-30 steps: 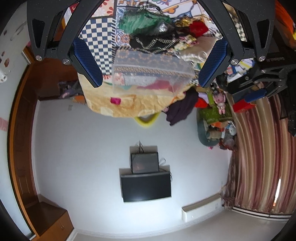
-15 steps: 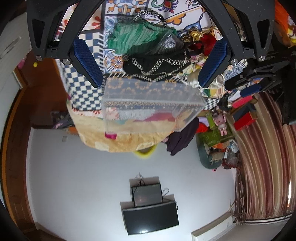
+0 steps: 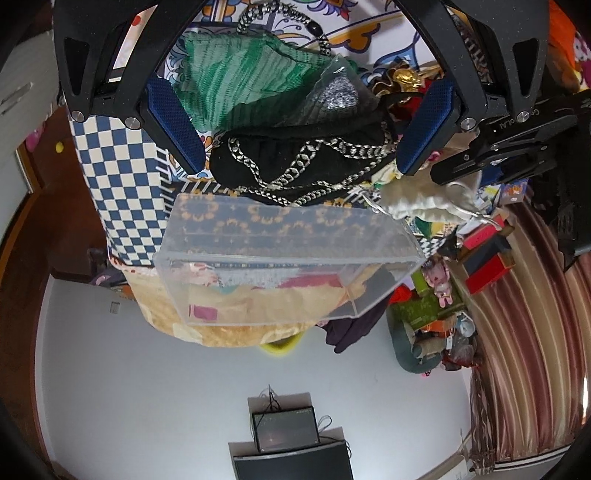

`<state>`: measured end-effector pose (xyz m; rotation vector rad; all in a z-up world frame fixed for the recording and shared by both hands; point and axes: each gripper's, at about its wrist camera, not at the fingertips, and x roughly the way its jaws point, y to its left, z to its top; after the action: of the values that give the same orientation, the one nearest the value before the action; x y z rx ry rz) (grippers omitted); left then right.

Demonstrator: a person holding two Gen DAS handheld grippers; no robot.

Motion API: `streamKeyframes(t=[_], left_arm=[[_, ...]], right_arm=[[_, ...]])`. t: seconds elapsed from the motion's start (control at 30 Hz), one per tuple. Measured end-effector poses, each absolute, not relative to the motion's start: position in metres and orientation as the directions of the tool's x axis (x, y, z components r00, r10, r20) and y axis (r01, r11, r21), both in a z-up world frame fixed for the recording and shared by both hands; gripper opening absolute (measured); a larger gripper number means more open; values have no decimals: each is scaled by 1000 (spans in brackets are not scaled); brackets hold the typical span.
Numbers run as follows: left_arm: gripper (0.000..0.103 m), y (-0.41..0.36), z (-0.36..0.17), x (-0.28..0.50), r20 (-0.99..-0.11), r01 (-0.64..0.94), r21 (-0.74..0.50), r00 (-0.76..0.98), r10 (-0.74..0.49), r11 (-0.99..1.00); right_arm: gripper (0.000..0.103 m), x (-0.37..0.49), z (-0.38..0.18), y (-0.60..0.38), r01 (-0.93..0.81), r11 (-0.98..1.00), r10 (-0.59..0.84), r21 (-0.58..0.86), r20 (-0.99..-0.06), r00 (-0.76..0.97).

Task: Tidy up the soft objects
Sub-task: 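Grasp the white drawstring pouch with the left tool while the right tool grasps the black chain bag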

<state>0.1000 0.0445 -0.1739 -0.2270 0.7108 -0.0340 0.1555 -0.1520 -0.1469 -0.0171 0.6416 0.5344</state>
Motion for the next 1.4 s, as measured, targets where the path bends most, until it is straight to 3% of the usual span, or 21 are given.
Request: streamKeyframes(t=[0.2, 0.47, 0.67, 1.07, 1.4], left_arm=[[16, 43, -178, 102, -644, -35, -214, 757, -114, 976], [13, 44, -174, 95, -630, -40, -209, 770, -103, 977], [11, 40, -167, 91, -617, -38, -186, 782, -87, 982], [9, 39, -137, 73, -561, -33, -173, 825, -71, 984], [9, 37, -84, 76, -460, 13, -129, 885, -71, 992]], right_arm=[[76, 158, -150, -153, -486, 858, 484, 166, -579, 656], [38, 159, -149, -153, -495, 855, 487, 157, -575, 658], [19, 159, -146, -158, -488, 859, 486, 157, -554, 677], [13, 142, -120, -168, -484, 865, 486, 136, -467, 739], [13, 138, -89, -180, -472, 875, 475, 110, -384, 792]])
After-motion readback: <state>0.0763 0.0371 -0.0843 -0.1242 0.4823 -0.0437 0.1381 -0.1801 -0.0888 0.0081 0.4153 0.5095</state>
